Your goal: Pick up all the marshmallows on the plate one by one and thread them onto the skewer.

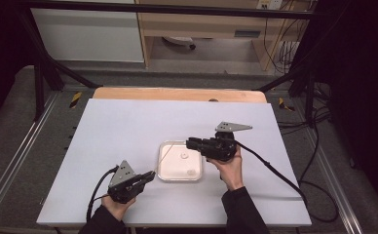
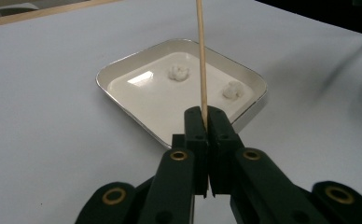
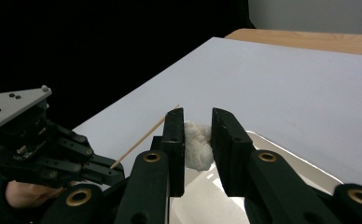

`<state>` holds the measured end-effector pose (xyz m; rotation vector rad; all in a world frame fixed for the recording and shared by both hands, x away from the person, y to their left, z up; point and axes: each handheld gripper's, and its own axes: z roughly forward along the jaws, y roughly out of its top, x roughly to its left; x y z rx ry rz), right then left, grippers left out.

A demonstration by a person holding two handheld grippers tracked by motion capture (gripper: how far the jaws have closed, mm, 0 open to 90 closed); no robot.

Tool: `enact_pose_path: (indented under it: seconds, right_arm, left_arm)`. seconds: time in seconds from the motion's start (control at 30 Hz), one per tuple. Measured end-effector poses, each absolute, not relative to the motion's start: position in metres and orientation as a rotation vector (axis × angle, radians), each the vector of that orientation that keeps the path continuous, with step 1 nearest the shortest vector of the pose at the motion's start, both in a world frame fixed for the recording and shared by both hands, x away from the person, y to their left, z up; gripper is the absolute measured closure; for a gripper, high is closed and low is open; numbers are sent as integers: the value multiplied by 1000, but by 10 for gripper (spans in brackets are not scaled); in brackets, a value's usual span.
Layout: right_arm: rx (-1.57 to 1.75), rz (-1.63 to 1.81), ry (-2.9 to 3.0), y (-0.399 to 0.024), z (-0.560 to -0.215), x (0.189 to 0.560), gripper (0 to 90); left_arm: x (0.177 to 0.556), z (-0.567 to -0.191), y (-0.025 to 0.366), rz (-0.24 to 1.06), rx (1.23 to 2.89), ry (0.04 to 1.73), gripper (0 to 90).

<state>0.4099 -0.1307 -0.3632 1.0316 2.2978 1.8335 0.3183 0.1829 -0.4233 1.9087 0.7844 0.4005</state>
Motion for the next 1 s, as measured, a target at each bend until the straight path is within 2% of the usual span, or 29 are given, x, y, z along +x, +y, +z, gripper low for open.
enact_pose_path:
  seconds: [0.47,1.0]
  right_arm:
    - [1057,1933,2284,-120,-350,423,763]
    - [1081,1974,2341,-108,-360,433,765]
  left_arm:
    - [317,-423,182,402,1901,771,880]
    - [316,-423,181,404,1901,763,880]
